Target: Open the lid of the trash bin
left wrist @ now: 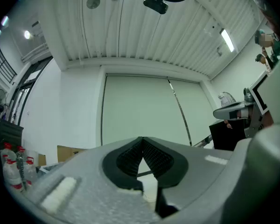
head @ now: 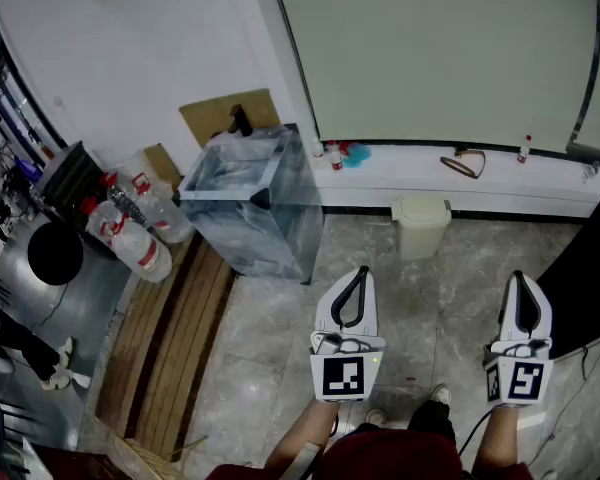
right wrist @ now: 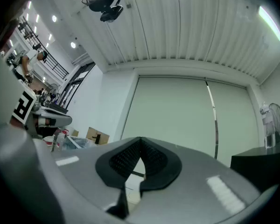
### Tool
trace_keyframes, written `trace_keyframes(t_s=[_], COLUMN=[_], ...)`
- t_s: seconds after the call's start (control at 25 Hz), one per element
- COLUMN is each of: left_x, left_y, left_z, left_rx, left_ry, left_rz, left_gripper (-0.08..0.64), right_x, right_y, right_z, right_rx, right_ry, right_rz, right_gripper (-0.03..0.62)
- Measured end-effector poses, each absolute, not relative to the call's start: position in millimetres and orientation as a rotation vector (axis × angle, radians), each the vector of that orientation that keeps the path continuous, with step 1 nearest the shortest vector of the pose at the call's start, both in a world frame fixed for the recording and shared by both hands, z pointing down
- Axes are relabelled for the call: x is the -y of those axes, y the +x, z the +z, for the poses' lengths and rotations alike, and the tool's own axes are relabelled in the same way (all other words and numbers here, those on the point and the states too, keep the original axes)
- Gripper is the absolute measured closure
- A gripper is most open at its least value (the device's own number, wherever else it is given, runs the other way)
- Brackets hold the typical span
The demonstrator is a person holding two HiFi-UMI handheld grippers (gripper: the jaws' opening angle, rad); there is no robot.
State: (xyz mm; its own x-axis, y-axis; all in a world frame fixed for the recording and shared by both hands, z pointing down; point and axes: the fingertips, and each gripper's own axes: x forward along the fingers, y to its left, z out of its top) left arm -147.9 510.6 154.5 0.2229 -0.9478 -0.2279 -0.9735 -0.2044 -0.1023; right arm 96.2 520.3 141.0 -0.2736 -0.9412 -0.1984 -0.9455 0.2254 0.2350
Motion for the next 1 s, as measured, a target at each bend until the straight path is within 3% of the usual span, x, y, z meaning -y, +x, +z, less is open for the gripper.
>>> trace_keyframes(t_s=[1.0], left_x=[-456.2], left_y=[-129.9], left_z=[182.1], left_rx=[-1.808], left_ry=[-2.308], left_rz=[0.085], left_gripper=[0.554], right_x=[-466.7], right_y=[113.2], right_z=[166.4], right_rx=[-2.423], right_ry=[-1.899], right_rz=[0.395], right_gripper=[0.594])
